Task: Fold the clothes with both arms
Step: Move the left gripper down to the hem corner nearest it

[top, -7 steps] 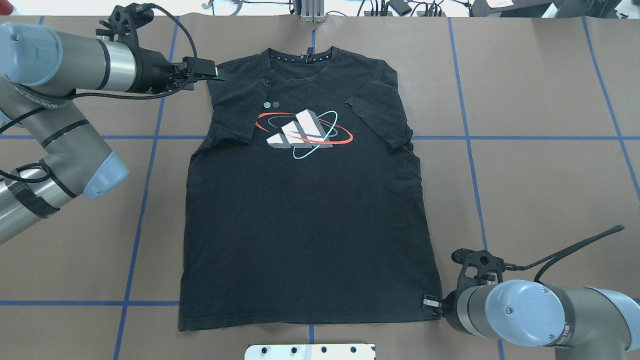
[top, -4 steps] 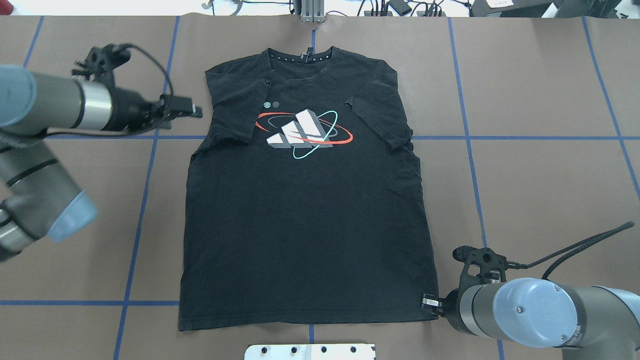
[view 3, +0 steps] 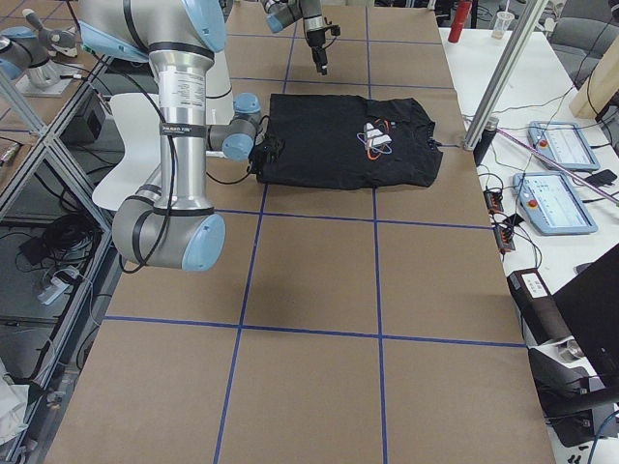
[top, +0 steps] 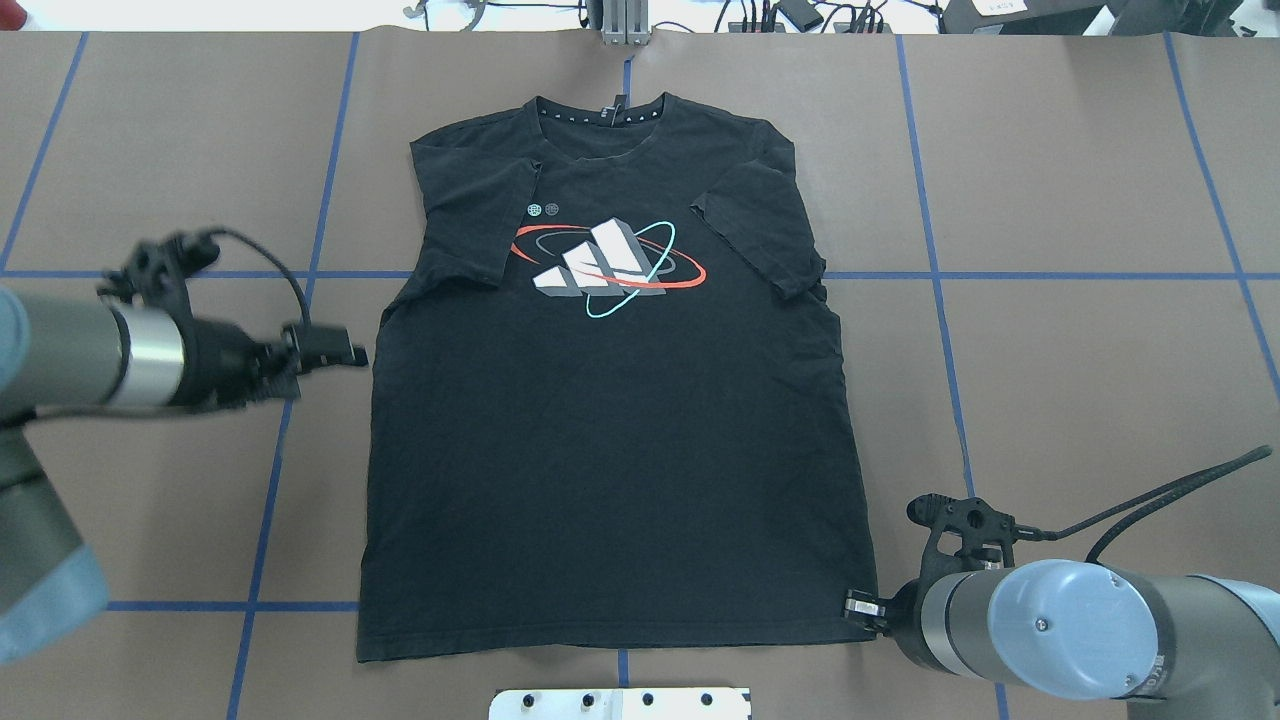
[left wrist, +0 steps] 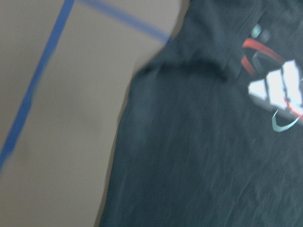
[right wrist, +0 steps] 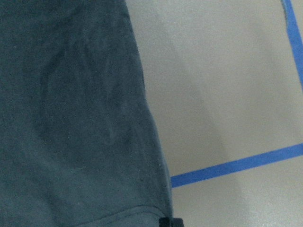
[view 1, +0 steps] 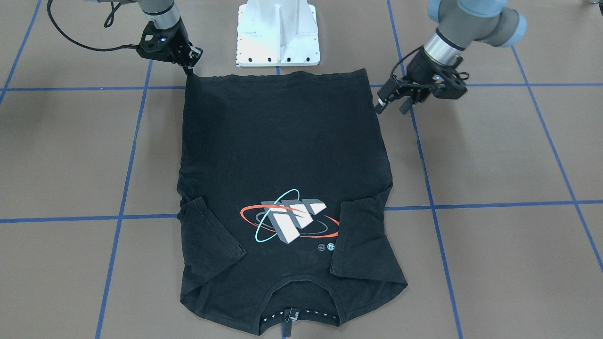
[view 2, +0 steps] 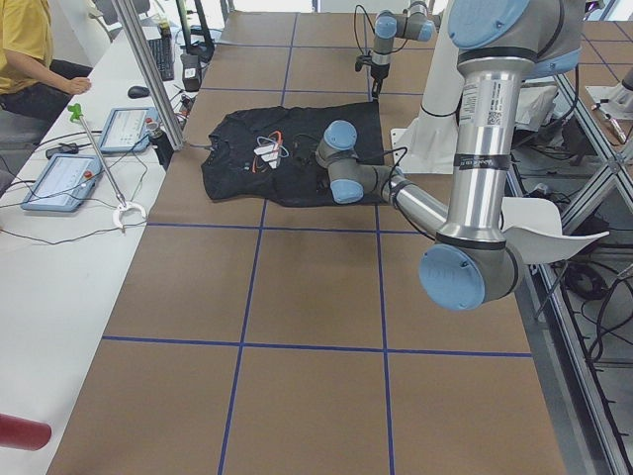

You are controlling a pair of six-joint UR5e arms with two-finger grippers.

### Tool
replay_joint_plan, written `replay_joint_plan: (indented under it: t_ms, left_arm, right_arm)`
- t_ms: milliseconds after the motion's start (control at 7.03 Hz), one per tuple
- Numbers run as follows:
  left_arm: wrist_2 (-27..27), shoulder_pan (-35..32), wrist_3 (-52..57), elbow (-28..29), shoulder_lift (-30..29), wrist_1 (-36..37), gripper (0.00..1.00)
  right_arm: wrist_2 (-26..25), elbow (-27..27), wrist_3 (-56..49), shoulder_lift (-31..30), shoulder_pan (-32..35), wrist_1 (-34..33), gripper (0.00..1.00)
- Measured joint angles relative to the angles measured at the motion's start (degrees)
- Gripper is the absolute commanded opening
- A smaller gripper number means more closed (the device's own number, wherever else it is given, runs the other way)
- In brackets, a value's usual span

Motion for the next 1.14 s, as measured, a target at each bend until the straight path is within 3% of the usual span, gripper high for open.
replay_joint_plan:
  t_ms: [285,712,1139]
  left_arm:
    - [4.08,9.01,-9.56,-4.54,5.46,2.46,0.98]
    - [7.03,15.07,-18.69,-5.16,4.82,7.60,0.98]
    - [7.25,17.84,-19.44,-4.93,2.61,13.54,0.73]
  right_arm:
    - [-0.04,0.05,0.17,-0.02,-0.14,0.03,0.00]
    - [-0.18,0.39,0.22,-0.08,-0.05,-0.03,0.00]
    - [-0.20,0.89,0.22,-0.10,0.05,0.00,0.00]
